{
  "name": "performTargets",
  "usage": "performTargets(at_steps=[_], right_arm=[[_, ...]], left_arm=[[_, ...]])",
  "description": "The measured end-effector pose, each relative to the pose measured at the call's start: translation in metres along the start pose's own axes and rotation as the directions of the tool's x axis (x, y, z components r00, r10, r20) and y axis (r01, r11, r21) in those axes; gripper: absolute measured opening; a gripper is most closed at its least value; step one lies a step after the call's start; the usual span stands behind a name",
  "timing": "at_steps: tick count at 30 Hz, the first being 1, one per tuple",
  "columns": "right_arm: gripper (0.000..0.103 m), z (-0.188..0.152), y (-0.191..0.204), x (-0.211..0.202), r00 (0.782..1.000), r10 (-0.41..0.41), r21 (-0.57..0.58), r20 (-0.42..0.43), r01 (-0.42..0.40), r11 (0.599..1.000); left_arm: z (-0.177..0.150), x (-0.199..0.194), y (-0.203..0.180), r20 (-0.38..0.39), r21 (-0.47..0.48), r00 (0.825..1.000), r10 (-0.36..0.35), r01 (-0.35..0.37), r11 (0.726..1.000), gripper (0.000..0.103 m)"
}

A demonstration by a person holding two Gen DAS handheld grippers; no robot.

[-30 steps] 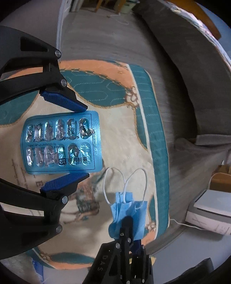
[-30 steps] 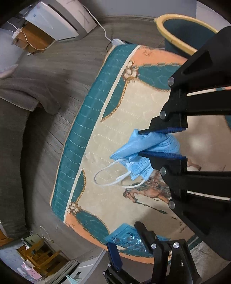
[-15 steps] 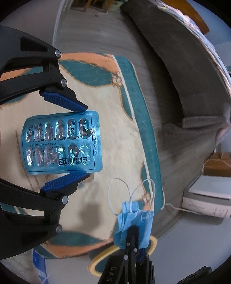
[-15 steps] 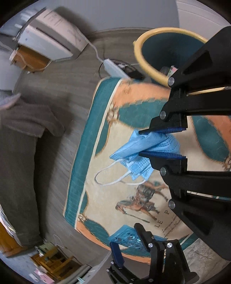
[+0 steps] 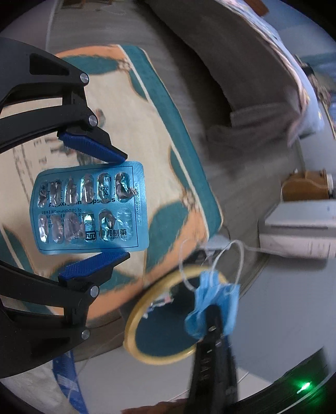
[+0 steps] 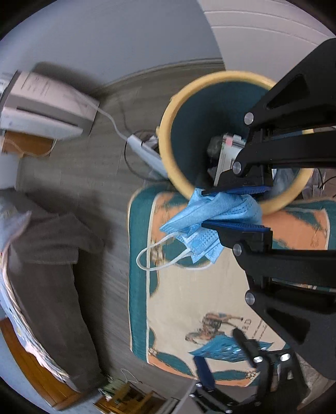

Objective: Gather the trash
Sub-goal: 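Carry the face mask over the bin with the right tool while the left carries the blister pack, then open the right tool to drop the mask while the left drops the blister pack in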

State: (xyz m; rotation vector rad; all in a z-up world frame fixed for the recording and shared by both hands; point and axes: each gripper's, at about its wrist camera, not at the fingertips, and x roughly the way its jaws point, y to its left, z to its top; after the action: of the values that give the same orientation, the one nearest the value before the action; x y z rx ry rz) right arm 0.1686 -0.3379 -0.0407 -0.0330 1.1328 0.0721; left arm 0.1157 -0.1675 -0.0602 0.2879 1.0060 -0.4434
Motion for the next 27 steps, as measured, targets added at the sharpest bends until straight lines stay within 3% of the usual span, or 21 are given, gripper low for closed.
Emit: performTargets(at_steps=[10,17,27], right_arm=[[0.017,-0.011,-0.033,-0.011,1.0,-0.006,0.071,0.004,0.005,0.997],[0.017,-0.019,-0.06,-0.007,1.0,-0.009,0.13,-0.004,0.01,0.991],[0.018,-0.045,-0.135,0.005,0.997,-0.053,0.29,-0.051,0.065,0.955]], left_arm=[[-0.01,0.009,-0.057,-0.045,0.124,0.998,-0.051,0.056,0.991,0.069],[0.007,0.01,-0.098,-0.047,0.129,0.993,-0.113,0.118,0.985,0.069],[0.032,0.033,-0.152,-0.071,0.177,0.983,-0.168,0.178,0.968,0.069]])
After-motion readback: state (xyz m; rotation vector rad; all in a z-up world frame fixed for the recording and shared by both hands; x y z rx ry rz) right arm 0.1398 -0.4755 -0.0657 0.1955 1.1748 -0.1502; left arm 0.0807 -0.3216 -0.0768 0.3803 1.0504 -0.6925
